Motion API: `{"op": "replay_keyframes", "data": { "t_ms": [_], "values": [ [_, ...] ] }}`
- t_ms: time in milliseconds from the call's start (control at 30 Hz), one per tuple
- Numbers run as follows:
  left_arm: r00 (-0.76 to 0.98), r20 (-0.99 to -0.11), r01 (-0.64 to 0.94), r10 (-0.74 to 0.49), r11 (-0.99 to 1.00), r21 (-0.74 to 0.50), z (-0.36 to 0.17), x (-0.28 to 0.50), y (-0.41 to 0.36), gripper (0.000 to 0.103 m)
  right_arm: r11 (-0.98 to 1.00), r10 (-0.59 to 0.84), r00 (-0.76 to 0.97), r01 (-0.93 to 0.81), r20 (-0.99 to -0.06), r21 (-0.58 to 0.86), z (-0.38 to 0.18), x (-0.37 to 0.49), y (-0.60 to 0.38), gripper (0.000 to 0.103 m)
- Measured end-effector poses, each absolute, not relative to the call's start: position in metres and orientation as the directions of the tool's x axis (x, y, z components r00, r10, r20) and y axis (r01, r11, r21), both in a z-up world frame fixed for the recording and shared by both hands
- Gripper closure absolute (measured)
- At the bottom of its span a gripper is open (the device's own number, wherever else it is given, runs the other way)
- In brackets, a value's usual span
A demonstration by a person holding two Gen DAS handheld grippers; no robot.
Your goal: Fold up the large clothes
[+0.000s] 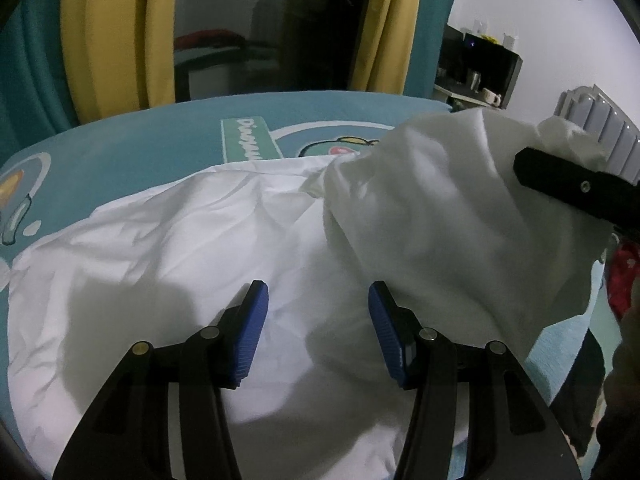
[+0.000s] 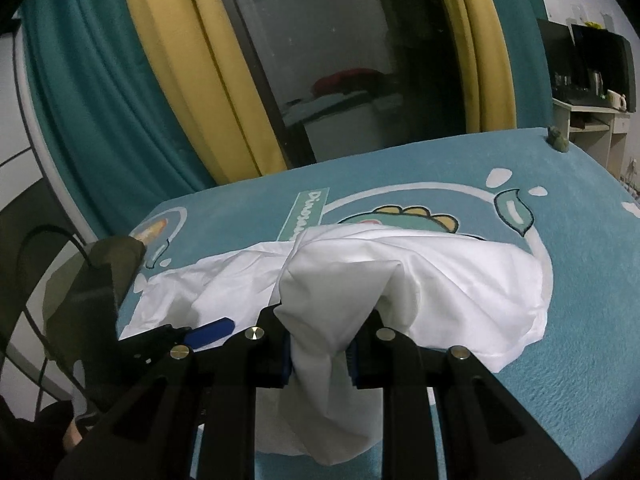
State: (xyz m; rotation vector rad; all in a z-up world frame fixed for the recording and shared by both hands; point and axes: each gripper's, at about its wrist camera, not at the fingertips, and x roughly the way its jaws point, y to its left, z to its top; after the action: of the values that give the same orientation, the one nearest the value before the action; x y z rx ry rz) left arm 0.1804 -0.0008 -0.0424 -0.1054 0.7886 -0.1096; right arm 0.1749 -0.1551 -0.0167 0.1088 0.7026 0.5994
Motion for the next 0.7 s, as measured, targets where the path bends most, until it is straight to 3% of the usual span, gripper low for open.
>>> {"op": "replay_keyframes", "data": {
  "t_ms": [700],
  "values": [
    [0.778, -0.625, -0.094, -0.066, 0.971, -0.219, -0.011, 0.123, 0.108, 0.047, 0.748, 0.607, 0.535, -0.633, -0.588, 0.197, -0.002, 0.160, -0.057, 0.082]
  ]
}}
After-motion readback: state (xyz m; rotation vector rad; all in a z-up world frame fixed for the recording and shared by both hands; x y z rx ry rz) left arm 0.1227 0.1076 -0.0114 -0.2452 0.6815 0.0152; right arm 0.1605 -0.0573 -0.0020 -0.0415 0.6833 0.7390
